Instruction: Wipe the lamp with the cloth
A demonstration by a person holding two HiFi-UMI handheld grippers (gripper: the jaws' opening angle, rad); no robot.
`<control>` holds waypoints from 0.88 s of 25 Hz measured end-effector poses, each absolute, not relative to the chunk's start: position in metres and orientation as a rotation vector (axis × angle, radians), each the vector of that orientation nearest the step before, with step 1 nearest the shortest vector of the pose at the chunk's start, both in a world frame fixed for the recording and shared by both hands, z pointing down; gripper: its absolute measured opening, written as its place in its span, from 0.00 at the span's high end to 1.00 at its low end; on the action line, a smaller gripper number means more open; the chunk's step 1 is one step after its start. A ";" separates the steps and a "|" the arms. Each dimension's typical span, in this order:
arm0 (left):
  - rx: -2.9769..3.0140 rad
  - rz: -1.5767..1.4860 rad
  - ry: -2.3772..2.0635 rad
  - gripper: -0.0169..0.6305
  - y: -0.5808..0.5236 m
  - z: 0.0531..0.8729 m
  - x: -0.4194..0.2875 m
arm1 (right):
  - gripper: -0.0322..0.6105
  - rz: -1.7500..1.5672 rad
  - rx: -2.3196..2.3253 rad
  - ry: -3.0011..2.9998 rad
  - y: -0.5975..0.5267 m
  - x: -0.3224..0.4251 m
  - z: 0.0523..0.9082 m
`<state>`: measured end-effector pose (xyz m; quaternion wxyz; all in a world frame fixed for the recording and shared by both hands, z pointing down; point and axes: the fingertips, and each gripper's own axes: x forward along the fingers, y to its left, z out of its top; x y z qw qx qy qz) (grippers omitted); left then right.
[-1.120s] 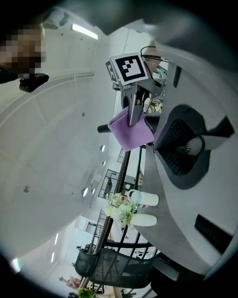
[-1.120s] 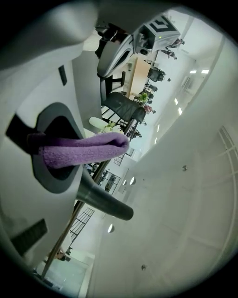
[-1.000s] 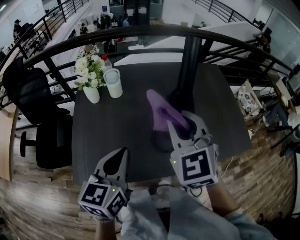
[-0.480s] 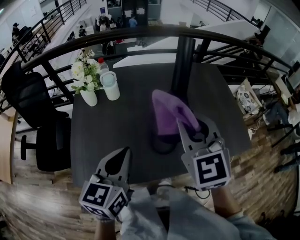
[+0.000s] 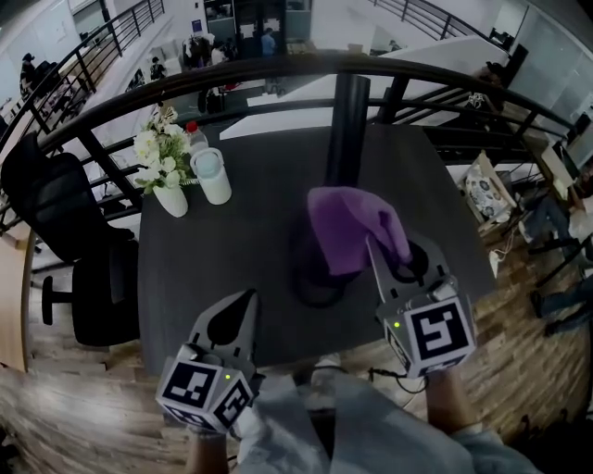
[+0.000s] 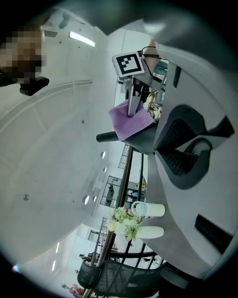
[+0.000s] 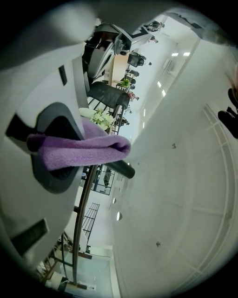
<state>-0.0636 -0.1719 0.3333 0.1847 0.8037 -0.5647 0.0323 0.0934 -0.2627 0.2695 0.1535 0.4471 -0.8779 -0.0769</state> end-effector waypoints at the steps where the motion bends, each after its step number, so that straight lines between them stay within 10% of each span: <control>1: 2.270 0.094 -1.590 0.95 -0.172 0.333 -0.062 | 0.87 -0.211 1.284 -2.518 -0.263 0.096 0.270; 22: 2.332 0.120 -1.564 0.95 -0.177 0.327 -0.045 | 0.87 -0.113 1.514 -2.476 -0.313 0.168 0.238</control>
